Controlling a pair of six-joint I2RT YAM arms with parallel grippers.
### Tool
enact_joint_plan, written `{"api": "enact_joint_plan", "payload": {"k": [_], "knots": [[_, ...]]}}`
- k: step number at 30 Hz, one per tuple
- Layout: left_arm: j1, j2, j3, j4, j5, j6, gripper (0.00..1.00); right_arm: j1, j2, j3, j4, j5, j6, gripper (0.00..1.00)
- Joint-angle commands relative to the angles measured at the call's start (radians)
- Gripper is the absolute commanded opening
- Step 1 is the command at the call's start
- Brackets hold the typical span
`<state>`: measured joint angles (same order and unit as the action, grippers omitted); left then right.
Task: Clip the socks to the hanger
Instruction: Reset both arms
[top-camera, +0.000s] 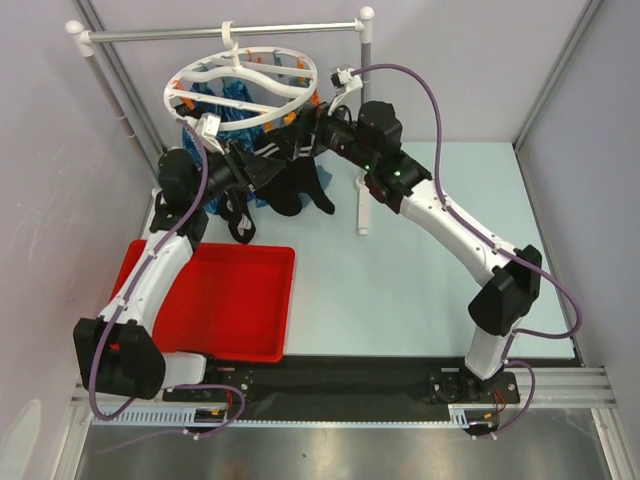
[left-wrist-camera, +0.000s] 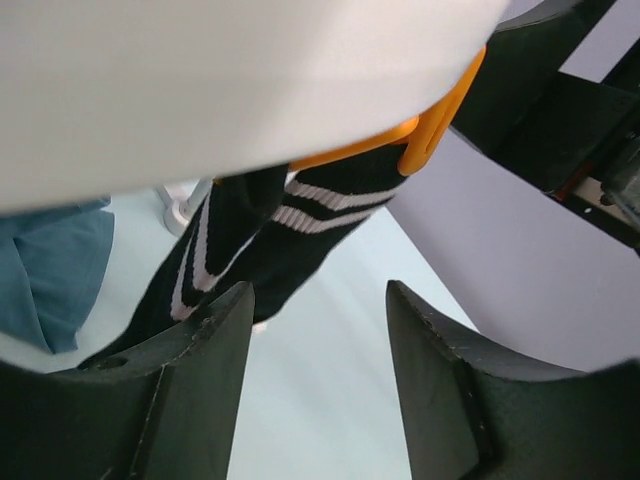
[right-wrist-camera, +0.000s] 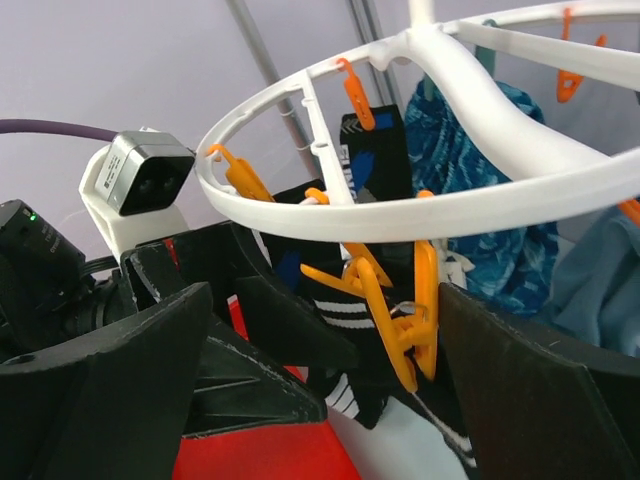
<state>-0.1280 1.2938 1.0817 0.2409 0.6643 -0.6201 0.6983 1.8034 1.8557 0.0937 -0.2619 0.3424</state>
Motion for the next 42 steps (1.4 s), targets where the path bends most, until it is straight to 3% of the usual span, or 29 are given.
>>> {"api": "enact_joint_plan", "payload": {"k": [1,9,18,23,25,26,32,38,42], "knots": [[0.005,-0.047,0.027,-0.060,0.009,0.025,0.61,-0.003,-0.084,-0.018,-0.035,0.055,-0.034,1.00],[0.005,-0.128,-0.055,-0.094,0.087,-0.013,0.61,-0.020,-0.162,-0.133,-0.089,0.105,-0.078,1.00],[0.004,-0.382,-0.233,-0.145,0.093,-0.037,0.63,-0.023,-0.338,-0.384,-0.141,0.171,-0.114,1.00],[0.002,-0.557,-0.305,-0.280,0.017,0.035,0.64,-0.023,-0.530,-0.649,-0.117,0.214,-0.114,1.00],[0.004,-0.651,-0.366,-0.284,-0.006,0.039,0.64,-0.023,-0.603,-0.752,-0.048,0.222,-0.108,1.00],[0.004,-0.681,-0.394,-0.273,-0.017,0.031,0.65,-0.020,-0.640,-0.892,0.027,0.239,-0.092,1.00],[0.004,-0.885,-0.675,-0.086,-0.016,-0.122,0.65,-0.022,-0.927,-1.405,0.265,0.468,0.018,1.00],[0.002,-1.112,-0.945,0.093,0.043,-0.315,0.62,-0.014,-1.252,-1.742,0.395,0.587,0.223,1.00],[-0.013,-1.235,-1.074,0.156,0.064,-0.432,0.61,0.013,-1.568,-1.923,0.292,0.654,0.357,1.00]]}}
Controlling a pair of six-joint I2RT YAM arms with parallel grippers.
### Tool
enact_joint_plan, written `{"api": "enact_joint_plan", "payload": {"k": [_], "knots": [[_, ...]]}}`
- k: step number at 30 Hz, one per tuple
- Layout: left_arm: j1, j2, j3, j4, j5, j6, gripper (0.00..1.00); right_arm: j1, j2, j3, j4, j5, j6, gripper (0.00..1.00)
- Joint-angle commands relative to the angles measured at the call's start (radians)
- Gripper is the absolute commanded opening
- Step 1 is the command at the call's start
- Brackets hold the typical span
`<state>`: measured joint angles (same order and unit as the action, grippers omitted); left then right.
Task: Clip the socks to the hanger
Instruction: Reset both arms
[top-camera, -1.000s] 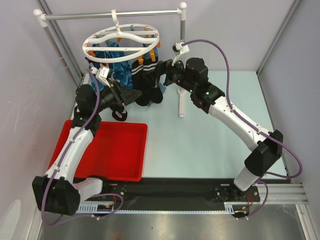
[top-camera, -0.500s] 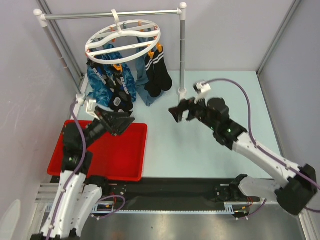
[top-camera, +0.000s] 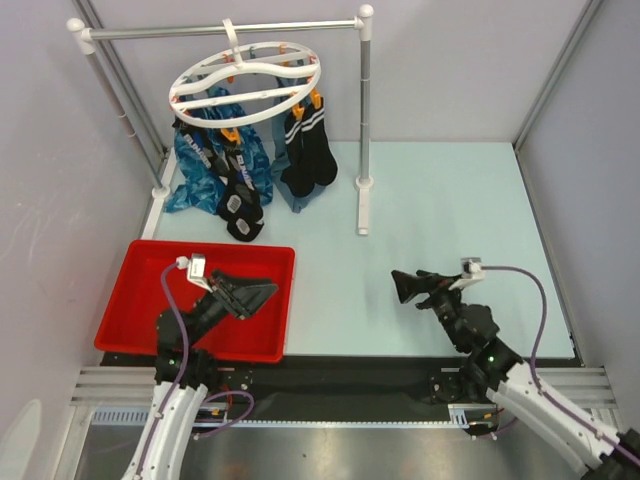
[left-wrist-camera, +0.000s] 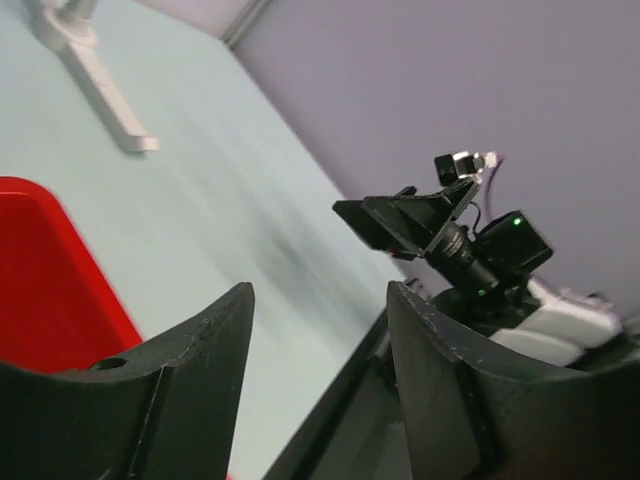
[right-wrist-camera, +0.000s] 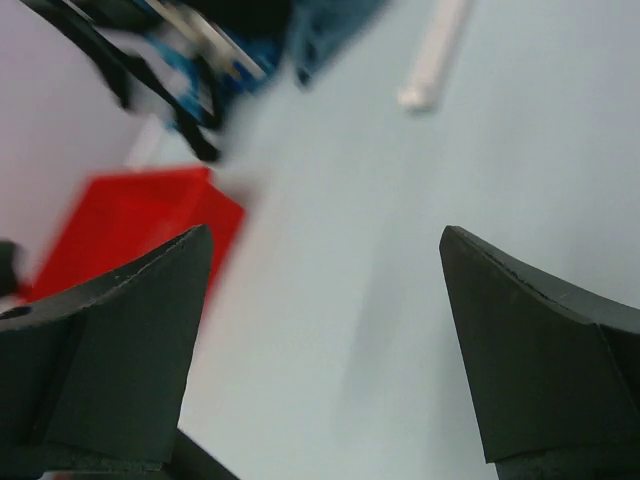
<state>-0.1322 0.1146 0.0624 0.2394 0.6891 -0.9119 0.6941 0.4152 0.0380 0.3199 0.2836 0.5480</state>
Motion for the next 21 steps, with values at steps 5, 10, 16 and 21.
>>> {"api": "enact_joint_plan", "payload": {"k": [5,10,16,21], "knots": [[-0.020,-0.211,-0.243,0.195,0.018,-0.289,0.62,0.027,-0.331,-0.119,-0.238,0.193,0.341,1.00],[-0.029,-0.254,-0.239,0.053,0.041,-0.216,0.62,0.057,-0.204,-0.121,-0.297,0.235,0.449,1.00],[-0.050,-0.253,-0.234,-0.079,0.015,-0.122,0.62,0.103,-0.185,-0.121,-0.309,0.261,0.475,1.00],[-0.073,-0.254,-0.228,-0.132,-0.013,-0.081,0.62,0.131,-0.199,-0.121,-0.315,0.285,0.471,1.00]]}}
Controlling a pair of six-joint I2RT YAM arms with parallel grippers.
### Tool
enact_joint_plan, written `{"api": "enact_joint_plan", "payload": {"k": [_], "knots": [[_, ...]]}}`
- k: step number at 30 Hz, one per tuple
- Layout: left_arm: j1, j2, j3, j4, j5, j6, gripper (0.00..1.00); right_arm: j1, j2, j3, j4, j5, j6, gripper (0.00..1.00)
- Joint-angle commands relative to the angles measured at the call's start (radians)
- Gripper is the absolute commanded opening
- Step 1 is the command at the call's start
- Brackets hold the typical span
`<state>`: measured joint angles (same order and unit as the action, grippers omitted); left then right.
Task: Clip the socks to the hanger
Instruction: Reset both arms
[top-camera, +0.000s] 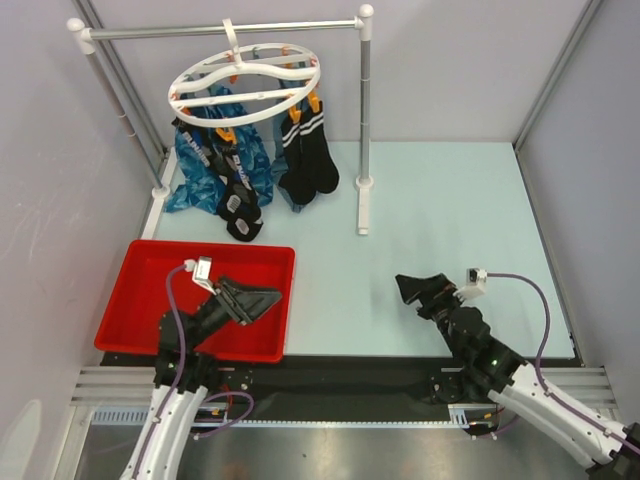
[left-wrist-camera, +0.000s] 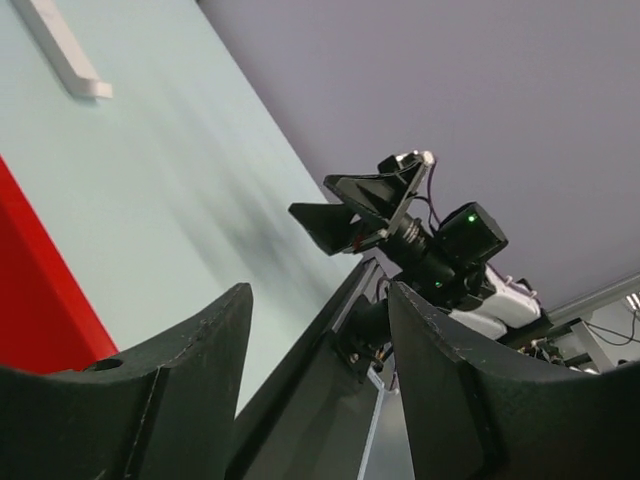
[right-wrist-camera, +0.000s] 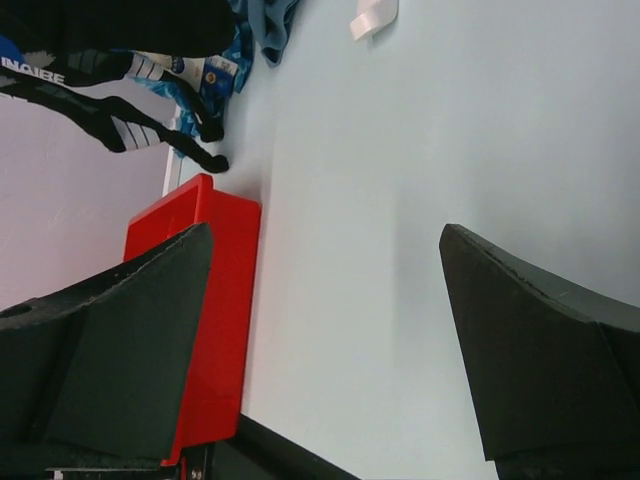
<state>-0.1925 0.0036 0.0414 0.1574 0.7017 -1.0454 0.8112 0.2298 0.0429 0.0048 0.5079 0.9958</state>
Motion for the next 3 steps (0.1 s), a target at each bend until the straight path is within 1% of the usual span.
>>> {"api": "enact_joint_plan", "payload": {"k": [1,3], "knots": [[-0.019,-0.143,-0.209,-0.064,-0.030,0.056,0.62,0.014,-0.015,-0.126,0.000,0.057,0.003,1.00],[-0.022,-0.143,-0.210,-0.068,-0.034,0.065,0.63,0.016,-0.026,-0.126,0.000,0.057,-0.002,1.00]]}}
